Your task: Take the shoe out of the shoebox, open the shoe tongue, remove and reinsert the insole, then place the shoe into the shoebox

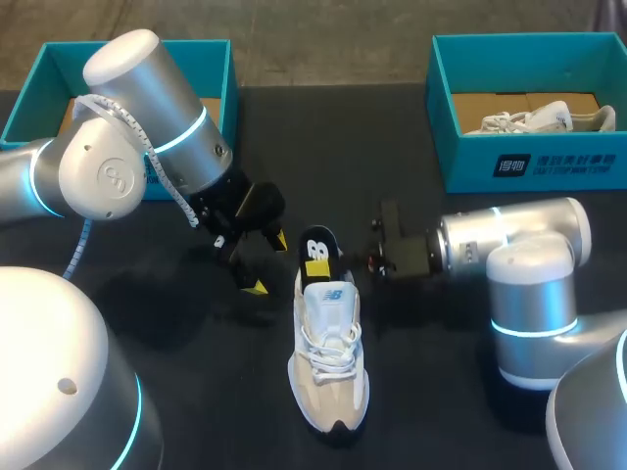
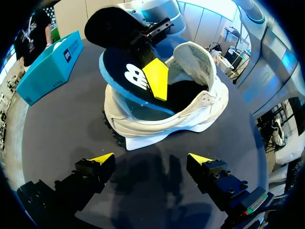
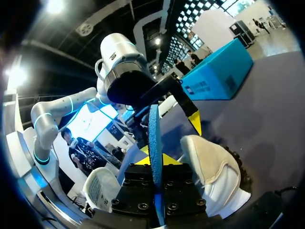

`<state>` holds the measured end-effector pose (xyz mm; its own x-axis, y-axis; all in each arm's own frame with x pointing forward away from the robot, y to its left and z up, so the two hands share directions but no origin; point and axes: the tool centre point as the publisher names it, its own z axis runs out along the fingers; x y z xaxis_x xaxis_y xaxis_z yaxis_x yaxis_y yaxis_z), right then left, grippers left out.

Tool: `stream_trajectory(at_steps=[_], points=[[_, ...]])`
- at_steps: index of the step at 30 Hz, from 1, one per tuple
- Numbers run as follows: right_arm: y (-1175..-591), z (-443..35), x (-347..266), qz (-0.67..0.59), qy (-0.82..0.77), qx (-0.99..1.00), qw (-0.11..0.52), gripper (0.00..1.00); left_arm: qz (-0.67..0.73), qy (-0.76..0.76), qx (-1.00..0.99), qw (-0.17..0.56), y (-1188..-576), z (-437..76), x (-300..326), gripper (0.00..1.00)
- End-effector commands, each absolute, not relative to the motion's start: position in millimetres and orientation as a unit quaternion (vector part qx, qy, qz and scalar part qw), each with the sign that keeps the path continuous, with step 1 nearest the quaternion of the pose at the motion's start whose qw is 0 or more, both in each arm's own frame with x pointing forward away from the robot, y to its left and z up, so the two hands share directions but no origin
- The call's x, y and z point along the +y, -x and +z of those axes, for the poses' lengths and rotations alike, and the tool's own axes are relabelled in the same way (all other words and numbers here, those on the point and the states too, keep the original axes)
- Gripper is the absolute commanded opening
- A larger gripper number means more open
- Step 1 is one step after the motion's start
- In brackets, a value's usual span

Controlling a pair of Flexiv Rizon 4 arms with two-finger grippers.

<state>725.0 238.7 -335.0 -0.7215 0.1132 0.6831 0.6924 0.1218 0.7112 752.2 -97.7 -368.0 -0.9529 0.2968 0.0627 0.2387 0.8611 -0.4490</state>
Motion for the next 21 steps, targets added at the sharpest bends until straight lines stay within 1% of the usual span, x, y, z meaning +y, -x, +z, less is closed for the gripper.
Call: stream_trajectory(at_steps=[1,13,19,20,21], points=[[-718.5,-337.7,239.5,-0.596,0.289,-0.709,0.243,0.00,0.223,0.139,-0.963,0.064,-751.9,-368.1,-97.8,1.00],[-708.8,-345.8,241.2,-0.577,0.304,-0.710,0.263,0.00,0.223,0.139,-0.963,0.064,-751.9,-368.1,-97.8,1.00],[-709.6,-345.6,238.2,-0.585,0.307,-0.705,0.260,0.00,0.223,0.139,-0.963,0.064,-751.9,-368.1,-97.8,1.00],[-709.9,-344.7,238.0,-0.586,0.307,-0.704,0.258,0.12,0.223,0.139,-0.963,0.064,-751.9,-368.1,-97.8,1.00],[-710.4,-343.9,237.9,-0.588,0.307,-0.704,0.256,0.27,0.223,0.139,-0.963,0.064,-751.9,-368.1,-97.8,1.00]])
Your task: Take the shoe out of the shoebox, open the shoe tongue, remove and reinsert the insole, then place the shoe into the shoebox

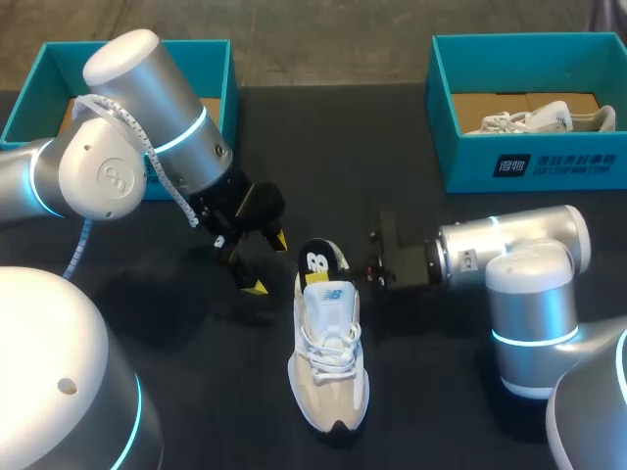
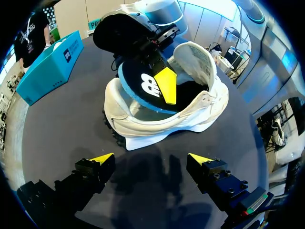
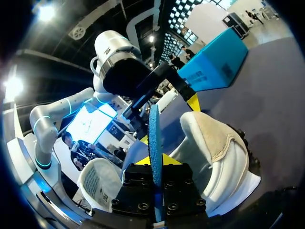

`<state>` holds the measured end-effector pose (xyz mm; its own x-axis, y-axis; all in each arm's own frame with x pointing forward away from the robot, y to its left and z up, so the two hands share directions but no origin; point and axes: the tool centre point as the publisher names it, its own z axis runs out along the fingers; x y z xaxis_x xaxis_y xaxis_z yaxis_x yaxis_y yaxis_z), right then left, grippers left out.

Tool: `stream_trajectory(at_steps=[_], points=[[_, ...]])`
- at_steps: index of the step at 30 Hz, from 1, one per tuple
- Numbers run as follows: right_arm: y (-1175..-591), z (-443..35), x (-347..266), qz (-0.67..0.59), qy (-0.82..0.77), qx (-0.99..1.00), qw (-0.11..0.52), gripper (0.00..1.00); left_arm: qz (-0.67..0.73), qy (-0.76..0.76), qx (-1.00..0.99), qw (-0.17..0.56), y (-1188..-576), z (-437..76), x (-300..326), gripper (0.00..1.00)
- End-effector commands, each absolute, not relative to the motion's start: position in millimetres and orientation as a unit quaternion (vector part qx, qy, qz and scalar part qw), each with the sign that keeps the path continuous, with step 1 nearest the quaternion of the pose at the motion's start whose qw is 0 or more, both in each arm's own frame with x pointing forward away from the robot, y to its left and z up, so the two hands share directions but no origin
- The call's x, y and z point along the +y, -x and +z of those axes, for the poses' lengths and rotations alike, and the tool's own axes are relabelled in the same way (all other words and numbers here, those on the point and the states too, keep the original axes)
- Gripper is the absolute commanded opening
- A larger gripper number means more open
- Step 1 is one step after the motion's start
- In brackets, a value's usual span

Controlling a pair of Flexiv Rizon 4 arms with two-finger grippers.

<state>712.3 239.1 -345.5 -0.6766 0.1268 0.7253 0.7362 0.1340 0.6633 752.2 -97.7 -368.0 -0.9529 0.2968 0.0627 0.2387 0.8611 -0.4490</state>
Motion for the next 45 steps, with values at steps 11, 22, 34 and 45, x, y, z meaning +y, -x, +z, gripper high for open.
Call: stream_trajectory(at_steps=[11,22,34,45], points=[[-716.4,-334.6,234.7,-0.597,0.302,-0.704,0.238,0.24,0.223,0.139,-0.963,0.064,-751.9,-368.1,-97.8,1.00],[-726.4,-326.7,233.2,-0.611,0.302,-0.697,0.223,0.00,0.223,0.139,-0.963,0.064,-751.9,-368.1,-97.8,1.00],[-731.2,-340.1,235.7,-0.585,0.340,-0.685,0.269,0.00,0.223,0.139,-0.963,0.064,-751.9,-368.1,-97.8,1.00],[-708.0,-348.2,233.7,-0.569,0.362,-0.686,0.272,0.00,0.223,0.139,-0.963,0.064,-751.9,-368.1,-97.8,1.00]])
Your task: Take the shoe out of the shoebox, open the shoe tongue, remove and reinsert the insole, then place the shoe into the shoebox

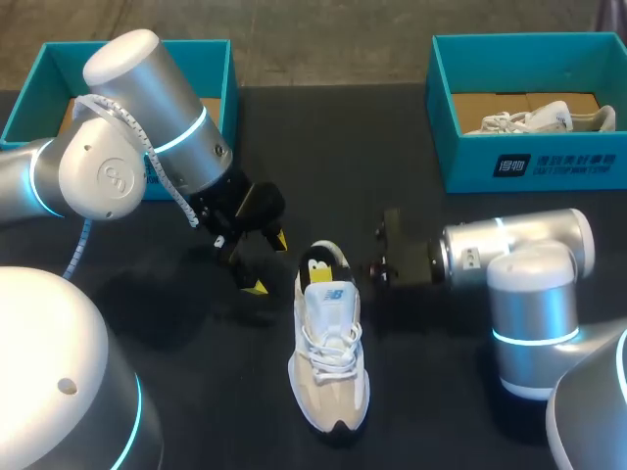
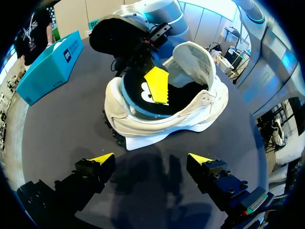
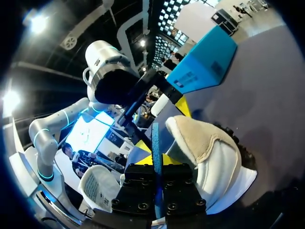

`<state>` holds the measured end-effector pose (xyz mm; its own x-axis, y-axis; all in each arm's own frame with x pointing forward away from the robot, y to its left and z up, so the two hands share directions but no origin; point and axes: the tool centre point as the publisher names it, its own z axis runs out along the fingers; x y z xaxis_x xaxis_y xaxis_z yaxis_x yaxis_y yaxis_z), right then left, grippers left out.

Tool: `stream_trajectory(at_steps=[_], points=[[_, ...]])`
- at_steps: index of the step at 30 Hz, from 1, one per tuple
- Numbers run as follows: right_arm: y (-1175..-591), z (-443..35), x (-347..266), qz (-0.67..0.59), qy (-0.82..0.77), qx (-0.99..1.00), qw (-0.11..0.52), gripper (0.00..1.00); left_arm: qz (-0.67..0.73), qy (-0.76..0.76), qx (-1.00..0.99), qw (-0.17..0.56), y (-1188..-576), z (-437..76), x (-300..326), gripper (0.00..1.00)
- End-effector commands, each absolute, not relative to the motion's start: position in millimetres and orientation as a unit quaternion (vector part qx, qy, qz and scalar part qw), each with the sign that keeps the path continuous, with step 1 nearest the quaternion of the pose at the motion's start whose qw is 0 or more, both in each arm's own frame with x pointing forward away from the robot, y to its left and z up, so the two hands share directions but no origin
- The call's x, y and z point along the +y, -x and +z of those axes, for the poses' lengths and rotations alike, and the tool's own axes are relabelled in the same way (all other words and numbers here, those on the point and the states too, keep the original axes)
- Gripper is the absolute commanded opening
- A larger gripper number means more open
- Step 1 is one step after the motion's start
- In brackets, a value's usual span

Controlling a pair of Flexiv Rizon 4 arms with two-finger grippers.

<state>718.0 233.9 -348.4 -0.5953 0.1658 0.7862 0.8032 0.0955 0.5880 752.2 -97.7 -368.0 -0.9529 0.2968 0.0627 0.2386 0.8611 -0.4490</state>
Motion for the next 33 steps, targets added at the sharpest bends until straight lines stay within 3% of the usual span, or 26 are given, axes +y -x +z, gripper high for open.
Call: stream_trajectory(at_steps=[1,13,15,22,27,33], points=[[-707.1,-348.1,233.7,-0.569,0.363,-0.686,0.272,0.00,0.223,0.139,-0.963,0.064,-751.9,-368.1,-97.8,1.00],[-704.7,-348.0,234.9,-0.558,0.377,-0.686,0.274,0.00,0.223,0.139,-0.963,0.064,-751.9,-368.1,-97.8,1.00],[-705.8,-344.0,234.3,-0.564,0.375,-0.688,0.263,0.23,0.223,0.139,-0.963,0.064,-751.9,-368.1,-97.8,1.00],[-708.8,-330.3,232.1,-0.573,0.366,-0.694,0.236,0.38,0.223,0.139,-0.963,0.064,-751.9,-368.1,-97.8,1.00],[-710.1,-326.5,231.0,-0.576,0.364,-0.696,0.225,0.36,0.223,0.139,-0.963,0.064,-751.9,-368.1,-97.8,1.00],[-715.3,-327.2,227.8,-0.579,0.370,-0.692,0.219,0.27,0.223,0.139,-0.963,0.064,-751.9,-368.1,-97.8,1.00]])
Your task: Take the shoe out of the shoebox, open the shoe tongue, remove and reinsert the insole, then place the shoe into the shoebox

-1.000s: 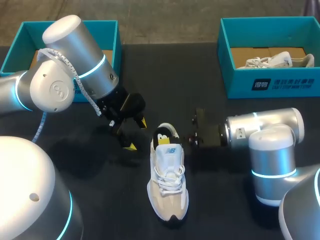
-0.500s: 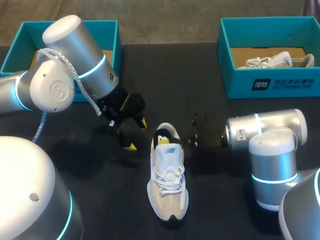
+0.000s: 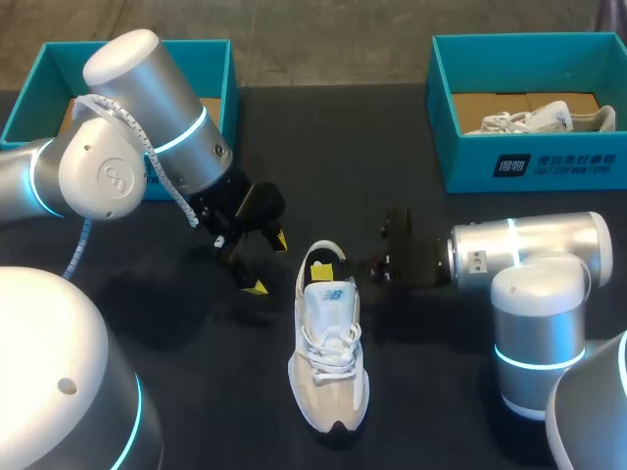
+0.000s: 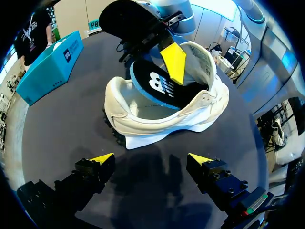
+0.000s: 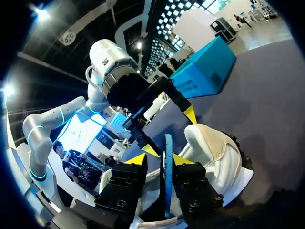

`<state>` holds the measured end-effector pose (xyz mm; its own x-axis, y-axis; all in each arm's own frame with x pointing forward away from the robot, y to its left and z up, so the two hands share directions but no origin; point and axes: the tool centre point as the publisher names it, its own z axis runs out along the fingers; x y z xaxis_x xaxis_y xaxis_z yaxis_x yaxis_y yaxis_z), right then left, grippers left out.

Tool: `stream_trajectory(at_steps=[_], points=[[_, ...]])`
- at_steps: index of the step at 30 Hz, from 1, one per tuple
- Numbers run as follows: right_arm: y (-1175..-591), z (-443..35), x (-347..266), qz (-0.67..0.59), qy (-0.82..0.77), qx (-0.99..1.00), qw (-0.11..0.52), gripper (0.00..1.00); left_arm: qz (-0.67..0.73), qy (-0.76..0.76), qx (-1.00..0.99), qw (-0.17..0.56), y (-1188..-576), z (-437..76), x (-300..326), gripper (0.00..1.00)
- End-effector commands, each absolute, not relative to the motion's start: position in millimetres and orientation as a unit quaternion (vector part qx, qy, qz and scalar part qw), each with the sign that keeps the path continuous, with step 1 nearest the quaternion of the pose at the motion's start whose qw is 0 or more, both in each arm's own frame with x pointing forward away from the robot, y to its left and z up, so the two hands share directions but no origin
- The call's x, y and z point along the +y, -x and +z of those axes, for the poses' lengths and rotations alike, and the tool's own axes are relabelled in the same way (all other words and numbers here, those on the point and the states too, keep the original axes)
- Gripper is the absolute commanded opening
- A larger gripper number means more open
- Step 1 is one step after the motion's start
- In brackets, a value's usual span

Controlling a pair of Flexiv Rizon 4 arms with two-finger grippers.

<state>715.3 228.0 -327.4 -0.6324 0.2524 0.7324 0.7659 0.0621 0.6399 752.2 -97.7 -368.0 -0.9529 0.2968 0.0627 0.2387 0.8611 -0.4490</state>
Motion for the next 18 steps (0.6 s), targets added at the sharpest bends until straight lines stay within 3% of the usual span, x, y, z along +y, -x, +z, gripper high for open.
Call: stream_trajectory(at_steps=[1,3,5,18], points=[[-716.3,-327.6,227.5,-0.580,0.372,-0.691,0.218,0.27,0.223,0.139,-0.963,0.064,-751.9,-368.1,-97.8,1.00],[-719.3,-329.4,226.5,-0.582,0.374,-0.689,0.219,0.23,0.223,0.139,-0.963,0.064,-751.9,-368.1,-97.8,1.00],[-722.4,-331.7,225.9,-0.582,0.376,-0.686,0.222,0.00,0.223,0.139,-0.963,0.064,-751.9,-368.1,-97.8,1.00],[-715.1,-338.9,229.2,-0.557,0.392,-0.690,0.247,0.00,0.223,0.139,-0.963,0.064,-751.9,-368.1,-97.8,1.00]])
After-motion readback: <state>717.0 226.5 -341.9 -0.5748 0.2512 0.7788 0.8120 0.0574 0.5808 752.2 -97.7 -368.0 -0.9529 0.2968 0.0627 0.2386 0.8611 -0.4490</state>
